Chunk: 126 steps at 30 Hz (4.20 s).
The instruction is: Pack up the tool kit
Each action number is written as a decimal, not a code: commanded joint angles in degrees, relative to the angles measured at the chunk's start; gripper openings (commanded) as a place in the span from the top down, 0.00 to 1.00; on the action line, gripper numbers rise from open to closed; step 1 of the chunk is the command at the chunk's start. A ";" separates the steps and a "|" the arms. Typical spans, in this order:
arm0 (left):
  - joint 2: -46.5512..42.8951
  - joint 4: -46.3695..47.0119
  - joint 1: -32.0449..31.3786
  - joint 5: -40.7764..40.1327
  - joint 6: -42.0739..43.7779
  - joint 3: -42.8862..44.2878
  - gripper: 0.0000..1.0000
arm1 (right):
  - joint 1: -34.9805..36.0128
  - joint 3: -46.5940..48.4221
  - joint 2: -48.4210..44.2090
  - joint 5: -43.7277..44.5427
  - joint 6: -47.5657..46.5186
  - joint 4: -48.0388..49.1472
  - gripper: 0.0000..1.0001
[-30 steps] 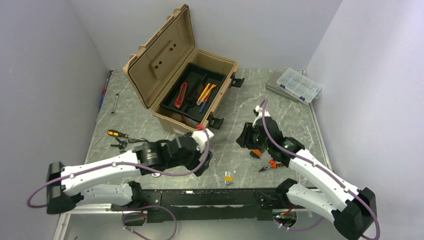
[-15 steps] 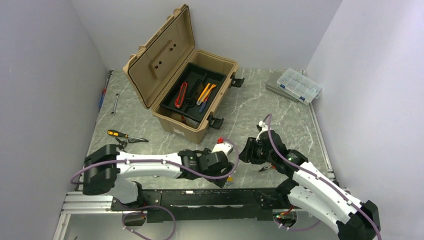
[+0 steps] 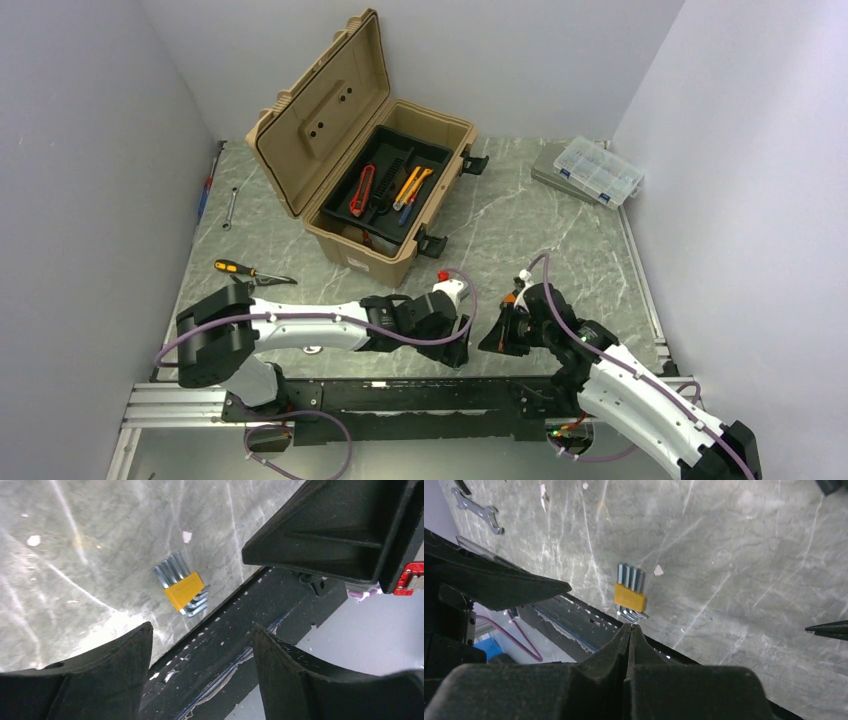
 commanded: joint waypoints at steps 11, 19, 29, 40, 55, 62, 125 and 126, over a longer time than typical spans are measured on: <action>4.51 10.82 2.08 7.20 -7.34 -4.84 0.25 | 0.42 -5.77 0.86 -6.63 3.05 4.27 1.00; 8.66 10.86 2.52 8.66 -8.71 -3.33 0.25 | 0.93 -7.99 4.85 -7.69 3.70 9.42 1.00; 11.61 12.57 3.09 11.72 -9.79 -3.63 0.35 | 1.40 -9.31 11.63 -7.97 4.16 16.41 1.00; 9.74 20.34 4.37 12.77 -8.44 -7.43 0.56 | 1.59 -9.94 16.15 -6.56 4.41 20.45 1.00; 7.00 28.10 4.36 14.90 -5.58 -8.25 0.69 | 1.63 -9.24 16.99 -5.82 3.51 19.13 1.00; 7.75 32.58 4.34 17.84 -5.55 -8.14 0.87 | 1.58 -9.01 16.39 -5.41 3.09 17.97 1.00; 14.78 31.71 7.71 34.35 -2.37 -8.10 0.59 | 1.61 -6.63 13.39 0.05 3.39 12.50 1.00; 14.31 33.89 8.17 35.07 -2.99 -8.83 0.61 | 1.56 -6.67 13.26 0.10 3.39 12.14 1.00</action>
